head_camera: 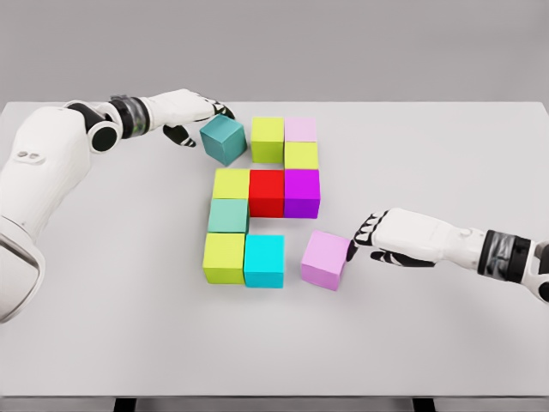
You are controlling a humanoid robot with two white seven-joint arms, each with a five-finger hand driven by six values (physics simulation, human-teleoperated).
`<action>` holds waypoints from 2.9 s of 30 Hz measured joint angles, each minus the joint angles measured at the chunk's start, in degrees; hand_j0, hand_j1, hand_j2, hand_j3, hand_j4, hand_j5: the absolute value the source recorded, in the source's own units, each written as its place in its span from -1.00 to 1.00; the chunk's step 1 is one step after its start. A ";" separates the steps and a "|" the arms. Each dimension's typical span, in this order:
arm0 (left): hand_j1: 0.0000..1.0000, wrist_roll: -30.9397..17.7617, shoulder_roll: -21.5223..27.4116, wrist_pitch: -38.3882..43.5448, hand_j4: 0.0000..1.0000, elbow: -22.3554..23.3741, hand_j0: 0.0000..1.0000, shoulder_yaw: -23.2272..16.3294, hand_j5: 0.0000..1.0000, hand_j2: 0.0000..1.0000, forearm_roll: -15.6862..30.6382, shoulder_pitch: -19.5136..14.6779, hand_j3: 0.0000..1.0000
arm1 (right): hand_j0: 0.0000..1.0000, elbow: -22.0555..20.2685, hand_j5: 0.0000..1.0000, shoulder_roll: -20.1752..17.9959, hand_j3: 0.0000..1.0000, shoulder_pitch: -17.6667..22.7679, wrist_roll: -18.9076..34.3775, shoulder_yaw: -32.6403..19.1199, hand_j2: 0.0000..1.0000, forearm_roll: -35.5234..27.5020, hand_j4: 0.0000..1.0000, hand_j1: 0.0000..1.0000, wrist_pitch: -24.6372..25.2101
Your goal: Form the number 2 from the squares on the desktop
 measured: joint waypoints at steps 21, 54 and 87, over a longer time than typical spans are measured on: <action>0.69 -0.04 1.41 -0.05 0.69 0.11 0.69 1.28 0.69 0.69 0.00 0.09 0.69 | 0.14 4.20 0.14 1.83 0.14 -4.75 0.00 2.45 0.14 0.92 0.14 0.14 0.00; 0.98 0.14 4.01 -0.05 0.98 0.80 0.98 4.20 0.98 0.98 0.56 0.79 0.98 | 0.13 6.59 0.13 2.59 0.13 -4.75 0.00 4.93 0.13 0.82 0.13 0.13 0.01; 0.88 0.53 23.08 -0.03 0.88 -31.65 0.88 4.45 0.88 0.88 3.35 9.84 0.88 | 0.13 7.56 0.13 3.93 0.13 -7.21 -0.04 5.67 0.13 0.65 0.13 0.13 0.17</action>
